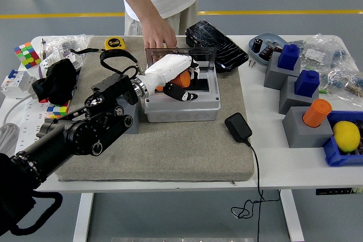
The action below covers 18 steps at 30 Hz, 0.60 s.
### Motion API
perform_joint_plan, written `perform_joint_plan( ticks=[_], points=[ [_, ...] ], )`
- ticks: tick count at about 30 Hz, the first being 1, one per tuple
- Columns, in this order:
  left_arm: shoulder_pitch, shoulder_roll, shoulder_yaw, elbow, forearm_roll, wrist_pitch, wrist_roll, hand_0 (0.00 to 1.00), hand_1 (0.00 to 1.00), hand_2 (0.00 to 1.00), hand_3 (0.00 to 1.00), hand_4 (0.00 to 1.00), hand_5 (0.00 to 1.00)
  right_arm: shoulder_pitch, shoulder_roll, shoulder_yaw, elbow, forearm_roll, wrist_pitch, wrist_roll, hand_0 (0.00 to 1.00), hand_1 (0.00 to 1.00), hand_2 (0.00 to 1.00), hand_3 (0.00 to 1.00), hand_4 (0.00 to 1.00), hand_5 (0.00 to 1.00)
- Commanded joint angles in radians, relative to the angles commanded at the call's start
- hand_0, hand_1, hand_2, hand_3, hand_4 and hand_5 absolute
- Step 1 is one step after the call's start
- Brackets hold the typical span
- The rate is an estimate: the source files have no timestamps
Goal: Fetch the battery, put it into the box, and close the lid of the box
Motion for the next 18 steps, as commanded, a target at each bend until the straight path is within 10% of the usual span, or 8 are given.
perform_joint_plan(
  ticks=[1,18],
  points=[
    [0.001,0.000,-0.002,-0.001,0.002,-0.001,-0.001,0.621,0.695,0.662,0.771,0.998,0.109,0.000,0.000,0.000,0.000,0.000,0.000,0.000,0.642,0.642,0.670,0.561,0.972,0.500],
    [0.049,0.000,-0.052,-0.113,-0.011,0.003,0.001,0.596,0.660,0.650,0.798,0.998,0.141,-0.004,0.002,0.007,0.000,0.004,-0.001,0.002,0.642,0.642,0.669,0.560,0.970,0.498]
  ],
)
